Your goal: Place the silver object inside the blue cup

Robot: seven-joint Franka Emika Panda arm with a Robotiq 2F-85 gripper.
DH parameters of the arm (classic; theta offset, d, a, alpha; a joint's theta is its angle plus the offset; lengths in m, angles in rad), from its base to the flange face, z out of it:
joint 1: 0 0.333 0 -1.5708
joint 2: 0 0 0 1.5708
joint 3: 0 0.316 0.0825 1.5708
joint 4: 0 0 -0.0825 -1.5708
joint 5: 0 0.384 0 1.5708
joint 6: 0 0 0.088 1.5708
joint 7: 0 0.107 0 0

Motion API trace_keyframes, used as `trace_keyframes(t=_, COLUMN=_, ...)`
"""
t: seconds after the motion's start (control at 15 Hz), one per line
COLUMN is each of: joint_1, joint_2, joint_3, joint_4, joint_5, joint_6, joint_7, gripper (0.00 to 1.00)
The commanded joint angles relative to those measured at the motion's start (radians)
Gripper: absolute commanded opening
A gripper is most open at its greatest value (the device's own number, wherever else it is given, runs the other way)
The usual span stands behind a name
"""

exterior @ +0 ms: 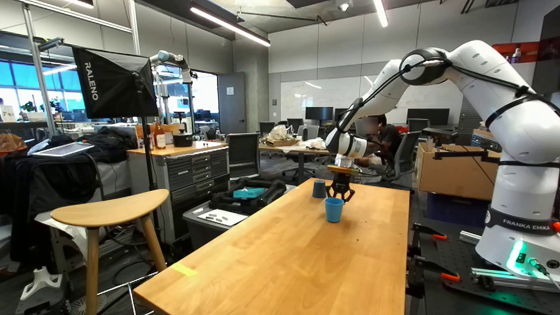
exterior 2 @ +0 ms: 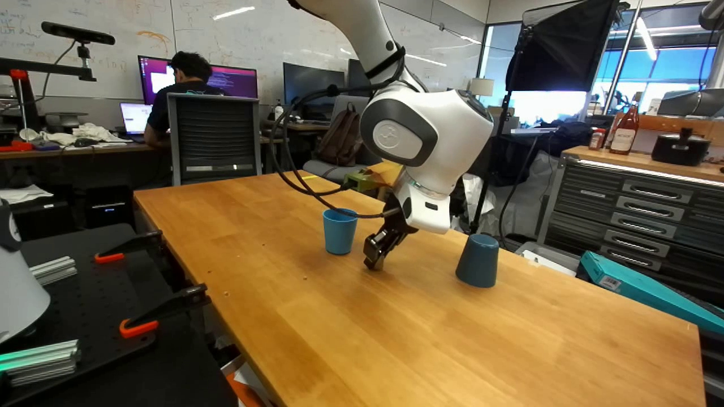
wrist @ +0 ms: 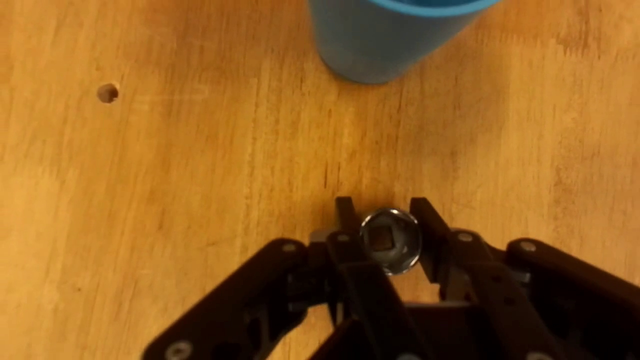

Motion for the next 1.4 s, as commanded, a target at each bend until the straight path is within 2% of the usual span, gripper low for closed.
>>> trace_keyframes(t=0.0, joint_1=0.003, joint_2=-0.158, joint_3=0.010, joint_4=-0.068, joint_5=0.025, joint_6=-0.063, joint_7=-0.057, gripper=0.08)
trace_keyframes(t=0.33, joint_1=0.046, joint_2=-0.353, joint_3=0.041, joint_4=-0.114, joint_5=0.031, joint_6=-0.175, joint_7=-0.111, gripper=0.08)
trace_keyframes(t=0.67, joint_1=0.086, joint_2=-0.393, joint_3=0.046, joint_4=-0.128, joint_5=0.045, joint_6=-0.295, joint_7=-0.095, gripper=0.08)
trace_keyframes(t=1.0, joint_1=0.093, joint_2=-0.349, joint_3=0.031, joint_4=-0.167, joint_5=0.047, joint_6=-0.245, joint_7=-0.095, gripper=0.08)
trace_keyframes(t=1.33, joint_1=0.093, joint_2=-0.295, joint_3=0.023, joint_4=-0.188, joint_5=0.046, joint_6=-0.148, joint_7=-0.100, gripper=0.08)
